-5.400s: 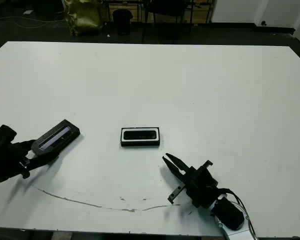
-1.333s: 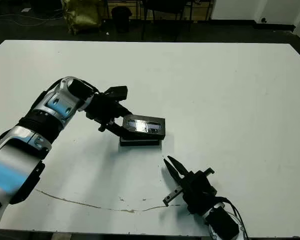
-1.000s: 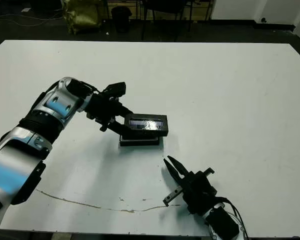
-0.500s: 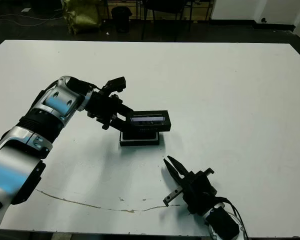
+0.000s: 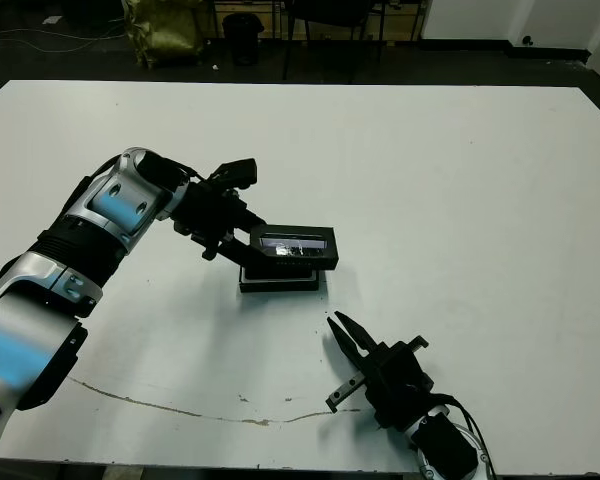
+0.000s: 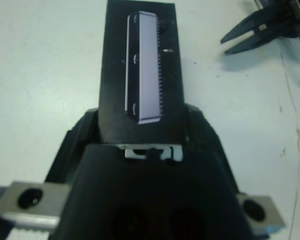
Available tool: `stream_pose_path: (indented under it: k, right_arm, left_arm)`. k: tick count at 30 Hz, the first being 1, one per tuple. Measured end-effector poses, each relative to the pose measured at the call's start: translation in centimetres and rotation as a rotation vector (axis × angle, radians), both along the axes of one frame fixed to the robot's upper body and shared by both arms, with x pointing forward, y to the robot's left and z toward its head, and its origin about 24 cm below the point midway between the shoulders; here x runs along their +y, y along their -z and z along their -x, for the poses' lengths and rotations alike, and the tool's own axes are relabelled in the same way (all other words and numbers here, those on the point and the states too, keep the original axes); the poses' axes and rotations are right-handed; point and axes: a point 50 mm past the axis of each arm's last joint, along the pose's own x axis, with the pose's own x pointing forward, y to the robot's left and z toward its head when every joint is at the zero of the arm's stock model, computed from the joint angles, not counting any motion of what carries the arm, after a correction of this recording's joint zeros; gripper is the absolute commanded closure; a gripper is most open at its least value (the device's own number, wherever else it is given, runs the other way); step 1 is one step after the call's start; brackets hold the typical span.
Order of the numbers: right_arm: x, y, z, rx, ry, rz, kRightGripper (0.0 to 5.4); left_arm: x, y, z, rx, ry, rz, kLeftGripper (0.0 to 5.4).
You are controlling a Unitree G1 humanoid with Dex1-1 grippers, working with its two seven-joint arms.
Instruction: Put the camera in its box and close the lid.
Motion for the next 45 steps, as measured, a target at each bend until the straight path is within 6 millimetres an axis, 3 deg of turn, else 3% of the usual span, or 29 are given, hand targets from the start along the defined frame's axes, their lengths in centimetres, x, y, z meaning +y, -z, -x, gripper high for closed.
stream_pose_path:
  k: [45]
  right_arm:
    - [0.0,0.1,-0.1,-0.002,-0.005,-0.009,5.40]
  left_arm:
    - [0.4,2.2,0.6,0.017,0.014,-0.070,2.99]
